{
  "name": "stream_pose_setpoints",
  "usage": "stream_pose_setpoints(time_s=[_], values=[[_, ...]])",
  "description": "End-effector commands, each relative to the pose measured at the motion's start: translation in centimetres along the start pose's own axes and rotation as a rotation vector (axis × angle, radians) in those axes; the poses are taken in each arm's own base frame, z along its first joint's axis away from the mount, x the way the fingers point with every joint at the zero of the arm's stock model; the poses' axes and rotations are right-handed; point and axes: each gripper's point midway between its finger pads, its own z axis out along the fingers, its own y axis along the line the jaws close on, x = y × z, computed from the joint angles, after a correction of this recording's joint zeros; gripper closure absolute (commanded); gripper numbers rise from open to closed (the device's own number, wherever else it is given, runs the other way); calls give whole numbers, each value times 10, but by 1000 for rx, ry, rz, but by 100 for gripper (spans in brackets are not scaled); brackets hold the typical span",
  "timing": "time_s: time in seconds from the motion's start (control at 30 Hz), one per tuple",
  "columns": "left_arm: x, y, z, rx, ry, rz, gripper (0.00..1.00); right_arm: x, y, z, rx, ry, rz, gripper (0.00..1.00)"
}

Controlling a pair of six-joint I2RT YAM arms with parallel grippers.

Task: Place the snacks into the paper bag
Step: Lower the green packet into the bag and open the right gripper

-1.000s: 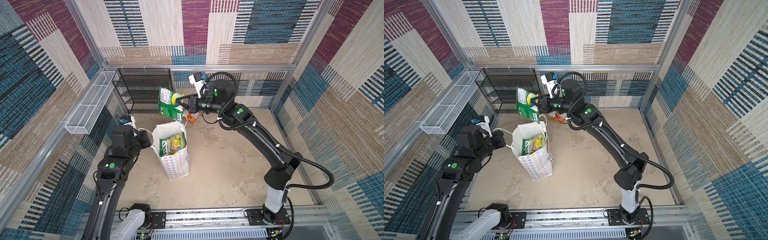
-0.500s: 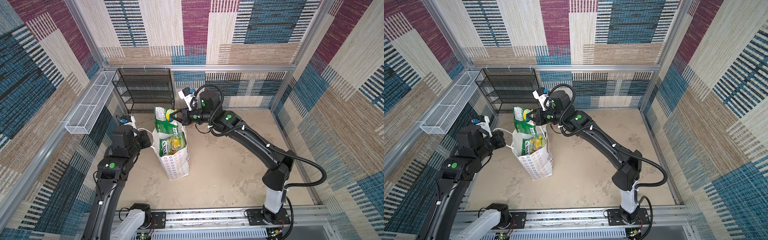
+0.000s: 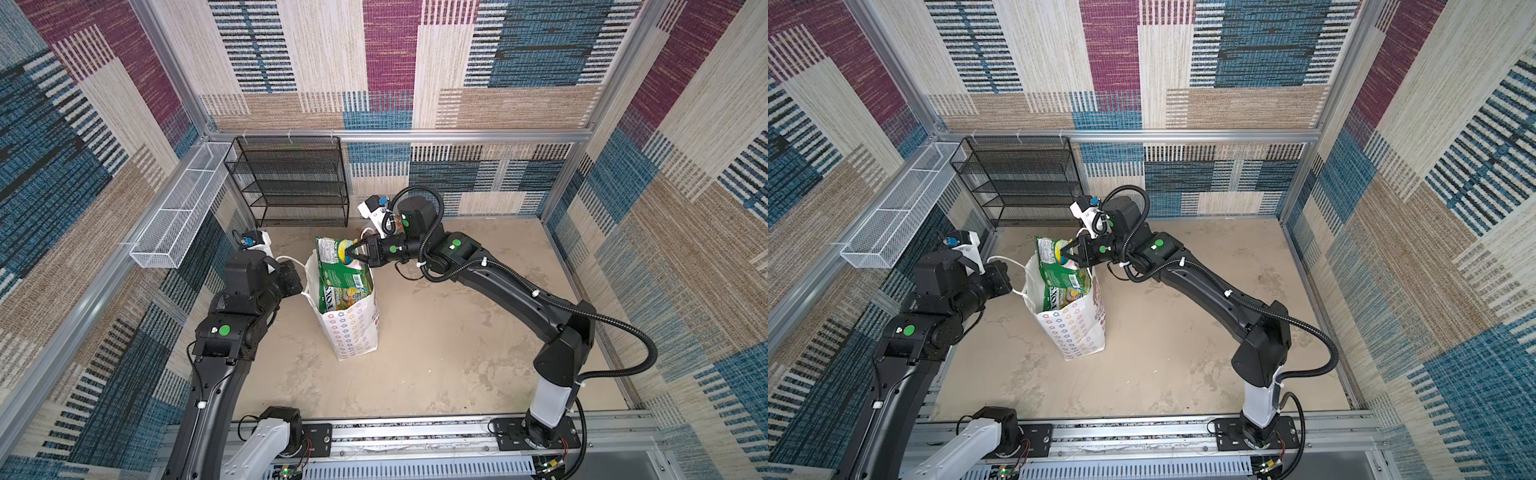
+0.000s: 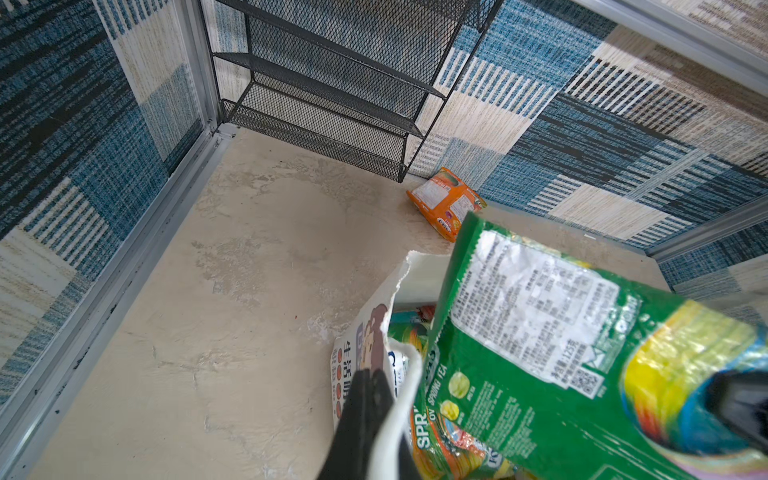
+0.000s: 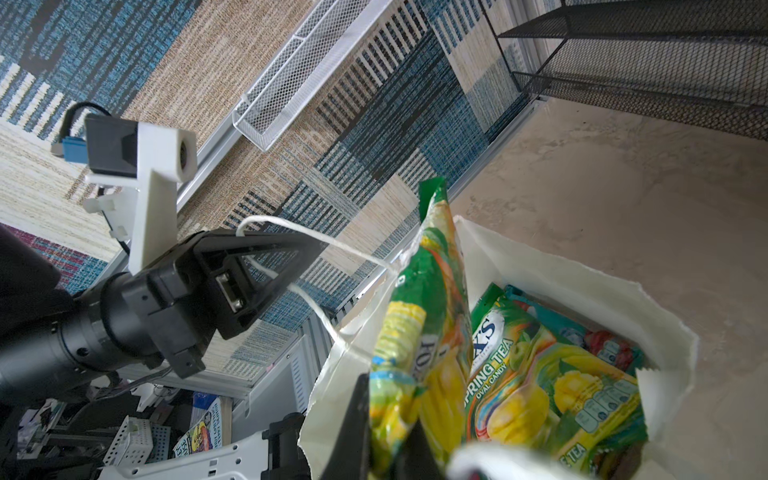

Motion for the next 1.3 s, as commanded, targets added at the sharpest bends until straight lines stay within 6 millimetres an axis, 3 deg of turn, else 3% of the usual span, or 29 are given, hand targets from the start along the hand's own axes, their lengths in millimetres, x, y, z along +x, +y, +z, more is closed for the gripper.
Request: stream_pose_setpoints(time_s=[0.0,0.43,0.8,0.9,1.0,1.27], values=[[-7,-5,1,23,-26,2,100,2,12,1,-56,9,-28,100],[-6,-5,2,26,-25,2,99,27,10,15,-58,102,-10,100],[-6,-5,2,26,-23,2,99,56,-11,19,9,207,33,99],[-6,-5,2,26,-25,0,100,49,-16,18,53,184,15,93],[-6,-5,3,24,-23,1,99,45,-24,20,99,179,9,80],[-6,-5,2,23,-26,2,99,21,-39,7,262,100,-43,64]])
